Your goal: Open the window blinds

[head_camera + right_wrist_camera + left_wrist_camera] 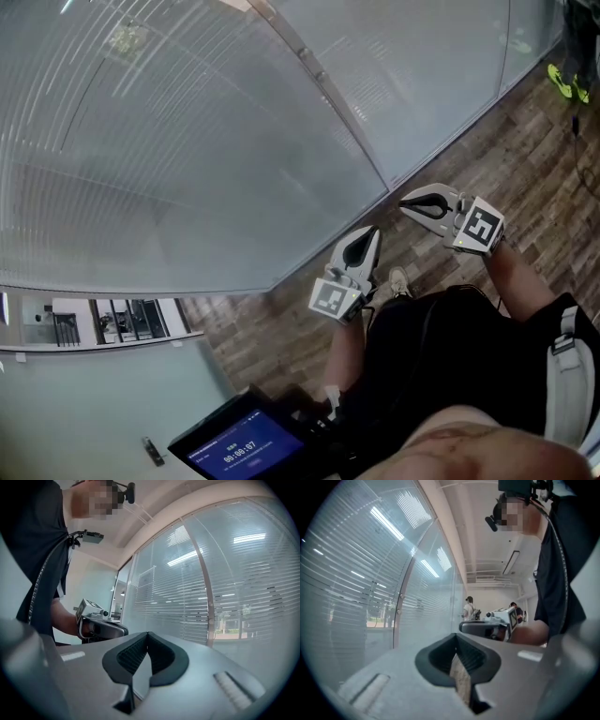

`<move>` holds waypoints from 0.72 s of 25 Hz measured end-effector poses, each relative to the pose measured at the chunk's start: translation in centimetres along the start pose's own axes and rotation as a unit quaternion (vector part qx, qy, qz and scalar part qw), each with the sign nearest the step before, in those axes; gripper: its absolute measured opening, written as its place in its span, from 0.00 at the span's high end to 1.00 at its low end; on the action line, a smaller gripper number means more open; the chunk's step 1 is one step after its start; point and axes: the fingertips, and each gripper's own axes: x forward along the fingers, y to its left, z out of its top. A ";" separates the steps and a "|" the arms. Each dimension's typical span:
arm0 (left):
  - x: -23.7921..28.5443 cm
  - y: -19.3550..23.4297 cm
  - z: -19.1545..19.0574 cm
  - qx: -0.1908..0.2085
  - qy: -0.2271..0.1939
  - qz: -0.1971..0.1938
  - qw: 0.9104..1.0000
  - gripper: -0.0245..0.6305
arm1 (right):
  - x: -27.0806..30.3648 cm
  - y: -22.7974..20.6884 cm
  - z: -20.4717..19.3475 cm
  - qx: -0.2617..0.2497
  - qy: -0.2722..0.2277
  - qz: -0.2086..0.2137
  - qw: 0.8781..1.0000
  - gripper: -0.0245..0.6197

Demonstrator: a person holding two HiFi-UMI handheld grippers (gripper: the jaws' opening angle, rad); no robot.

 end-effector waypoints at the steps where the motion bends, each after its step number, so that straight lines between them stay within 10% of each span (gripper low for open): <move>1: 0.1 0.7 0.2 0.001 -0.001 -0.004 1.000 0.96 | 0.7 -0.5 -0.1 -0.002 0.002 -0.001 1.000 0.95; 18: -0.7 10.8 2.2 0.010 -0.005 -0.054 0.998 0.96 | 10.0 -4.6 0.1 -0.035 0.036 -0.042 0.998 0.95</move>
